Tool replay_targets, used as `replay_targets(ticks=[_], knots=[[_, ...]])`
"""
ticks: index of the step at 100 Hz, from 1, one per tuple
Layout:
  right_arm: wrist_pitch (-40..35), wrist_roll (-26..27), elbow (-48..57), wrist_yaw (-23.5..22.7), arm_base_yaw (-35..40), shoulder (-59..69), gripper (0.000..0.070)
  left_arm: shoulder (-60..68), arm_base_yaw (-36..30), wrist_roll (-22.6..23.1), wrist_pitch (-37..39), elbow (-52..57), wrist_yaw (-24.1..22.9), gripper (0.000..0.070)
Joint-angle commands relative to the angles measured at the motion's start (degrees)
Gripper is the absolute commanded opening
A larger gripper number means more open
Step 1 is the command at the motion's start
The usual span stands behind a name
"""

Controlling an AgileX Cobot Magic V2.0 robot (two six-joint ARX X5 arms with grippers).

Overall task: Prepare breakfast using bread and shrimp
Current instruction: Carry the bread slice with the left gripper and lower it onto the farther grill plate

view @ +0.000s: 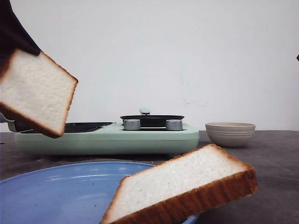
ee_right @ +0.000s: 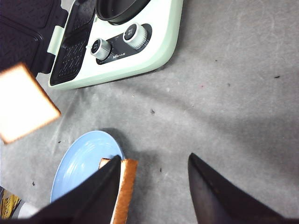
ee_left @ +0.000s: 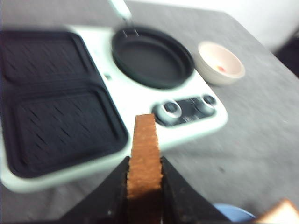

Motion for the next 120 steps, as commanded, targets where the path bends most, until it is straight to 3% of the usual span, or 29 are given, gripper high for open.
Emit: replay_targets(ticks=[1, 22, 36, 64, 95, 120], knots=[[0.31, -0.72, 0.92, -0.15, 0.15, 0.17, 0.028, 0.94, -0.39, 2.67, 1.79, 0.92, -0.96, 0.0004], [0.31, -0.72, 0.92, -0.17, 0.15, 0.17, 0.028, 5.18, -1.01, 6.56, 6.51, 1.05, -2.99, 0.0004], [0.26, -0.72, 0.92, -0.17, 0.15, 0.17, 0.0279, 9.38, -2.14, 10.58, 8.33, 2.91, -7.58, 0.0004], [-0.76, -1.9, 0.92, -0.15, 0.15, 0.17, 0.0279, 18.78, -3.8, 18.69, 8.7, 13.7, -12.33, 0.0003], [-0.76, -2.4, 0.92, -0.15, 0.15, 0.17, 0.0279, 32.28, -6.05, 31.95, 8.76, 27.93, -21.09, 0.0003], [-0.79, -2.91, 0.92, -0.15, 0.15, 0.17, 0.0279, 43.58, -7.87, 47.01, 12.96, 36.39, -29.31, 0.0003]])
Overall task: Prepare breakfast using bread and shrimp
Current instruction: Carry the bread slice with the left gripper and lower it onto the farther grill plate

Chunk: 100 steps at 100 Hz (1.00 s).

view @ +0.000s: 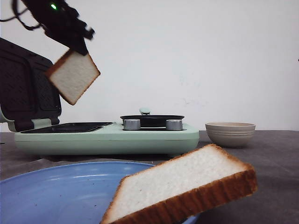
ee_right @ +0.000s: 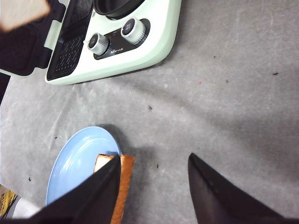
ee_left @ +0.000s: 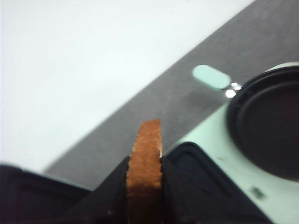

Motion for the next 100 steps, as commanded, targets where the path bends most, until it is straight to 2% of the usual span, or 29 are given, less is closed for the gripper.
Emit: replay_targets(ticks=[1, 30, 52, 90, 100], knots=[[0.28, -1.38, 0.92, -0.13, 0.15, 0.17, 0.0279, 3.13, -0.5, 8.57, 2.12, 2.21, -1.99, 0.0003], [-0.04, -1.73, 0.92, -0.15, 0.15, 0.17, 0.0279, 12.37, -1.25, 23.34, 8.11, 3.91, -6.34, 0.0003], [-0.31, -1.92, 0.92, -0.15, 0.15, 0.17, 0.0279, 15.65, -1.27, 28.44, 11.91, 3.91, -6.54, 0.0003], [-0.74, -2.21, 0.92, -0.15, 0.15, 0.17, 0.0279, 18.34, -1.53, 29.07, 12.35, 3.91, -6.54, 0.0003], [-0.72, -2.36, 0.92, -0.13, 0.15, 0.17, 0.0279, 18.86, -1.6, 26.99, 12.02, 3.91, -6.47, 0.0003]])
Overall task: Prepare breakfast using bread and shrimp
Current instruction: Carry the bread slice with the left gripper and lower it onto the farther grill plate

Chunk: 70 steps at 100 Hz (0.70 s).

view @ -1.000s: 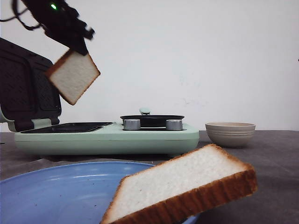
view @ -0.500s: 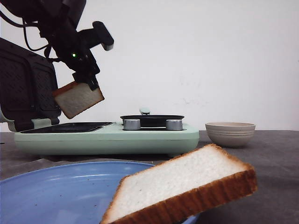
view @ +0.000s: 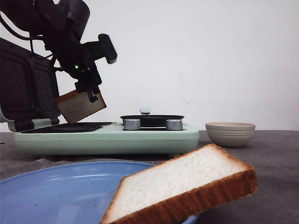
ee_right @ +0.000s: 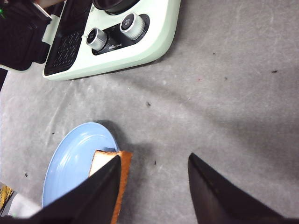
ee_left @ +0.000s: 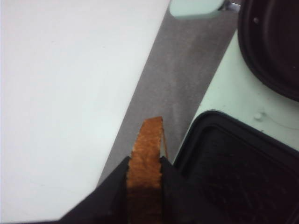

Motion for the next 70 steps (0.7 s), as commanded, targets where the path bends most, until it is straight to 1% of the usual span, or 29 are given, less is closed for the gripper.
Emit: replay_targets(ticks=[1, 6, 22, 34, 42, 46, 55, 61, 65, 70], knots=[[0.2, -0.94, 0.92, -0.13, 0.15, 0.17, 0.0279, 1.55, -0.48, -1.29, 0.39, 1.38, -0.22, 0.0003], [0.2, -0.94, 0.92, -0.13, 0.15, 0.17, 0.0279, 1.57, -0.48, -2.62, -0.35, 1.38, 0.17, 0.0003], [0.2, -0.96, 0.92, -0.13, 0.15, 0.17, 0.0279, 1.57, -0.59, -4.79, -0.96, 1.38, 0.48, 0.0002], [0.2, -0.94, 0.92, -0.15, 0.15, 0.17, 0.0279, 1.57, -0.57, -5.01, -1.77, 1.38, 0.66, 0.0007], [0.17, -0.94, 0.92, -0.15, 0.15, 0.17, 0.0279, 1.57, -0.59, -5.09, -2.67, 1.38, 0.81, 0.0055], [0.17, -0.96, 0.92, -0.15, 0.15, 0.17, 0.0279, 1.57, -0.59, -5.77, -2.91, 1.38, 0.81, 0.0104], [0.2, -0.96, 0.92, -0.13, 0.15, 0.17, 0.0279, 1.57, -0.59, -7.3, -3.04, 1.38, 0.81, 0.028], [0.2, -0.98, 0.92, -0.13, 0.15, 0.17, 0.0279, 1.57, -0.59, -7.61, -3.1, 1.38, 0.83, 0.0375], [0.2, -1.11, 0.92, -0.13, 0.15, 0.17, 0.0279, 1.57, -0.59, -7.61, -3.13, 1.38, 0.87, 0.0407], [0.17, -1.4, 0.92, -0.13, 0.15, 0.17, 0.0279, 1.57, -0.59, -7.61, -3.13, 1.38, 1.29, 0.0426]])
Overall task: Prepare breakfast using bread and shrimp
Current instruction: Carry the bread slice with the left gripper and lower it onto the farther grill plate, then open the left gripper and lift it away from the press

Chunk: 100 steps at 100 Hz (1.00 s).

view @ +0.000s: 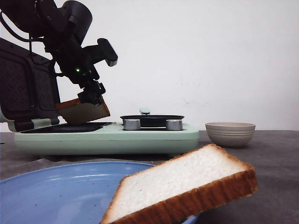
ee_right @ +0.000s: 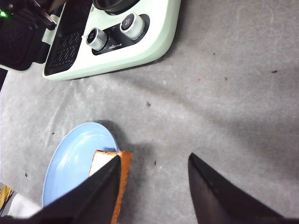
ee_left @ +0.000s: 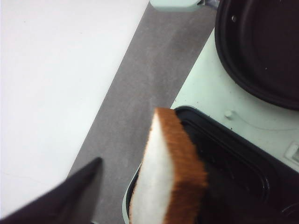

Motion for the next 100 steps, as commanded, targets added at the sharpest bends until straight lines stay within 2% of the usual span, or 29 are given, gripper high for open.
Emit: replay_targets(ticks=[1, 27, 36, 51, 68, 90, 100], knots=[[0.17, -1.36, 0.92, -0.13, 0.15, 0.17, 0.0279, 1.42, -0.28, -1.01, 0.39, 1.38, 0.83, 0.0434], [0.2, -1.36, 0.92, -0.11, 0.15, 0.17, 0.0279, 1.42, -0.83, -1.42, -0.94, 1.38, 2.8, 0.0451], [0.2, -1.36, 0.92, -0.13, 0.15, 0.17, 0.0279, 1.38, -1.05, -1.42, -1.27, 1.38, 3.06, 0.0525], [0.2, -1.36, 0.92, -0.13, 0.15, 0.17, 0.0279, 1.25, -1.33, -1.42, -1.81, 1.38, 3.21, 0.0581], [0.2, -1.49, 0.92, -0.09, 0.15, 0.17, 0.0279, 0.92, -1.55, -1.4, -2.49, 1.38, 3.37, 0.07], [0.2, -1.53, 0.92, -0.07, 0.13, 0.17, 0.0279, -0.55, -1.55, -1.44, -5.01, 1.38, 4.55, 0.07], [0.2, -1.53, 0.92, -0.07, 0.13, 0.17, 0.0279, -2.03, -1.51, -3.19, -4.9, 1.38, 4.5, 0.07]])
